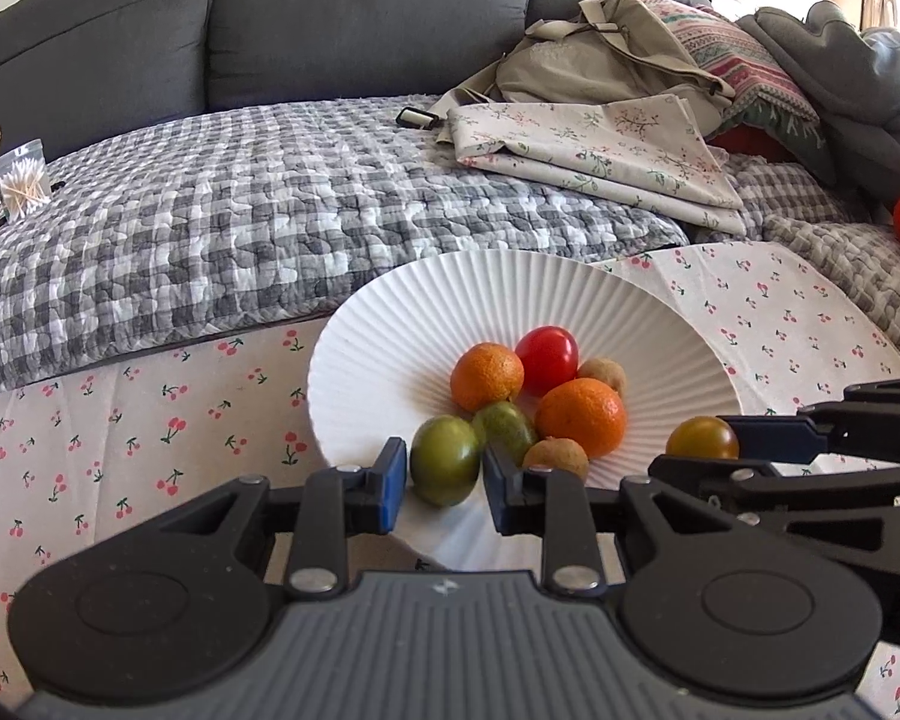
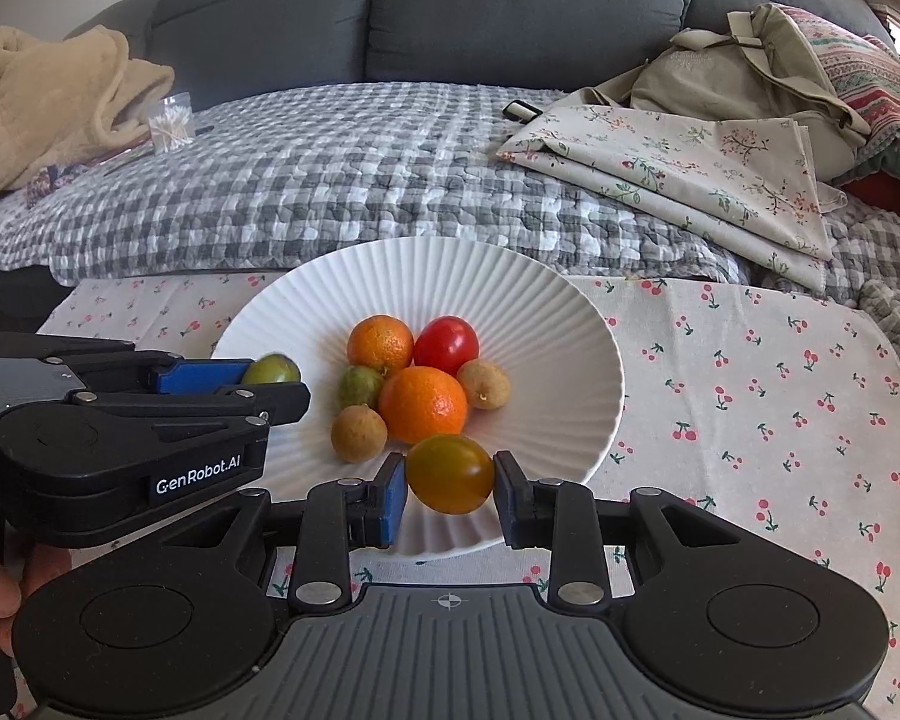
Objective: Organize fruits
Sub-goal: 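Open both tools to release the tomatoes into the bowl, then move both open tools back toward the orange tomato and last kiwi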
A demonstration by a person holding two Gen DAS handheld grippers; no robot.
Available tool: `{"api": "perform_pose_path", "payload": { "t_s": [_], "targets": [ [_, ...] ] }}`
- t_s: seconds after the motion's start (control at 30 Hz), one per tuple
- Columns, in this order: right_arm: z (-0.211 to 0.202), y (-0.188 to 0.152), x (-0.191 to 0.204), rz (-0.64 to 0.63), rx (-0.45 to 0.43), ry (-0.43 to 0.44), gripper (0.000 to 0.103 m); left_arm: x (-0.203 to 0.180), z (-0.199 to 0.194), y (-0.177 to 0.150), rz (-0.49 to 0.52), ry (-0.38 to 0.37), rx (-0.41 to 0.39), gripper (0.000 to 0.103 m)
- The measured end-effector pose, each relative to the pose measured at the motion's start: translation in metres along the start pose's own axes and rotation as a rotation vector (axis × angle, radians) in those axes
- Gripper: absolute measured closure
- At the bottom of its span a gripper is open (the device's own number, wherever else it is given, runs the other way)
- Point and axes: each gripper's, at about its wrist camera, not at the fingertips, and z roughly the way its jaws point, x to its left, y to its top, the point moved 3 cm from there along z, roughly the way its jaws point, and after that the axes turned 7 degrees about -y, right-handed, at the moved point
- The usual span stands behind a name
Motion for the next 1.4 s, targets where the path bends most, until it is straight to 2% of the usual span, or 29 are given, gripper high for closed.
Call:
{"api": "perform_pose_path", "payload": {
  "t_s": [0.27,0.43,0.63,0.7,0.77,0.83,0.93,1.0,1.03,1.1,1.2,1.33,1.4],
  "targets": [
    [-0.018,0.013,-0.031,0.128,-0.023,0.019,0.072,0.005,-0.015,0.000,-0.004,0.005,-0.012,0.065],
    [-0.026,0.016,-0.053,0.224,-0.006,0.017,0.068,0.014,-0.029,-0.002,-0.028,0.014,-0.024,0.064],
    [-0.037,0.017,-0.048,0.215,0.006,0.030,0.065,0.016,-0.045,-0.006,-0.031,0.028,-0.017,0.064],
    [-0.041,0.017,-0.046,0.219,0.009,0.037,0.058,0.016,-0.052,-0.007,-0.032,0.032,-0.018,0.064],
    [-0.045,0.017,-0.042,0.214,0.018,0.041,0.056,0.015,-0.059,-0.008,-0.032,0.041,-0.018,0.062],
    [-0.049,0.015,-0.038,0.203,0.026,0.046,0.053,0.016,-0.065,-0.010,-0.040,0.049,-0.019,0.059],
    [-0.058,0.014,-0.029,0.184,0.025,0.057,0.041,0.017,-0.073,-0.013,-0.061,0.065,-0.013,0.052],
    [-0.067,0.013,-0.024,0.170,0.016,0.056,0.029,0.016,-0.077,-0.016,-0.067,0.081,0.006,0.045],
    [-0.070,0.013,-0.022,0.166,0.014,0.057,0.027,0.015,-0.080,-0.018,-0.067,0.094,0.013,0.043],
    [-0.077,0.011,-0.019,0.162,0.011,0.061,0.022,0.013,-0.086,-0.021,-0.065,0.115,0.017,0.030],
    [-0.085,0.008,-0.015,0.139,0.011,0.071,0.015,0.008,-0.096,-0.023,-0.057,0.138,0.008,0.022],
    [-0.087,0.003,-0.013,0.111,0.031,0.059,0.013,0.005,-0.104,-0.025,-0.059,0.164,0.009,0.015],
    [-0.088,0.000,-0.013,0.108,0.044,0.053,0.007,0.004,-0.107,-0.027,-0.064,0.171,0.019,0.011]
  ]
}}
